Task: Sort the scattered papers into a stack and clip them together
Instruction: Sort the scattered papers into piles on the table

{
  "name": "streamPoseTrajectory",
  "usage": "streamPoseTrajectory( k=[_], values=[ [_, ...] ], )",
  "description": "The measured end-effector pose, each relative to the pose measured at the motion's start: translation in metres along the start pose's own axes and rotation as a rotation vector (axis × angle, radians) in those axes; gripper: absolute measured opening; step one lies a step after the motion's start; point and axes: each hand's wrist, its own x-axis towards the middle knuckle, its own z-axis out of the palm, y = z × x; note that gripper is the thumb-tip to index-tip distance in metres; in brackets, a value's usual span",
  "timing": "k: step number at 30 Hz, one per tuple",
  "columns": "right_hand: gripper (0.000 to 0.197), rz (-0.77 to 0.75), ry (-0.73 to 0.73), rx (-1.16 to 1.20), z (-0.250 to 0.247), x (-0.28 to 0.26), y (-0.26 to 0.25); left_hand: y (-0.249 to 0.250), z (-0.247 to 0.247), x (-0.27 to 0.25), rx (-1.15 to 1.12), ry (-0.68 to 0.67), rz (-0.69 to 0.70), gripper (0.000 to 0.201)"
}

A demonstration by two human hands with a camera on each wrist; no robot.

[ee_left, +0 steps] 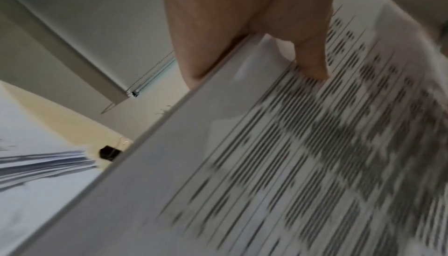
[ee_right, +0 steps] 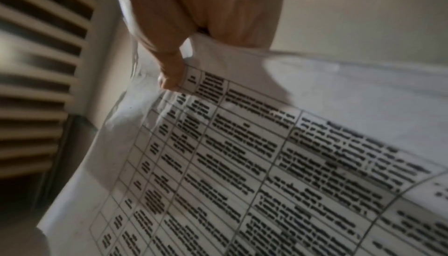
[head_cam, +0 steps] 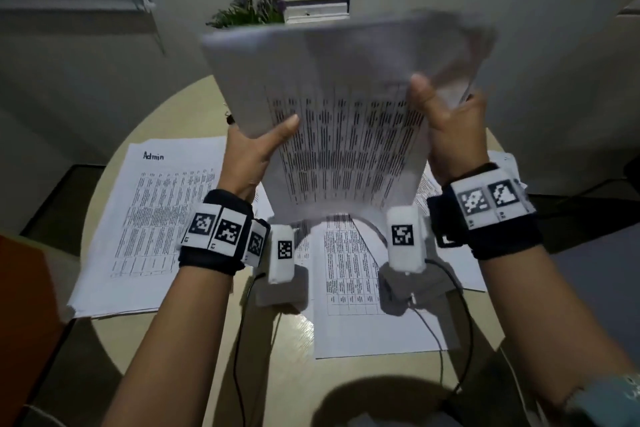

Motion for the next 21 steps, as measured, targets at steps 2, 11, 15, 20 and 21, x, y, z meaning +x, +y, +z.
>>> streamPoseTrajectory(
  k=[2,11,15,20,21],
  values=[
    [0.007,-0.031,0.066,0.117,0.008,0.008,-0.011,-0.01,-0.007,-0.005,0.096,-0.025,-0.075,0.022],
    [0.034,0.377,-0.254,-0.103,0.09,-0.046,0.053,-0.003,-0.097,0.017,0.242,0.323,-0.153,0.017],
    [0.042,0.416,-0.459,-0.488,0.134,-0.088,0.09,-0.009,-0.171,0.045,0.454,0.424,-0.243,0.036],
    [0.036,0.588,-0.715,-0.571,0.181,-0.125,0.112,-0.042,-0.237,0.048,0.741,0.425,-0.439,0.039],
    [0.029,0.603,-0.77,-0.617,0.186,-0.132,0.117,-0.05,-0.246,0.045,0.802,0.395,-0.475,0.039]
  ],
)
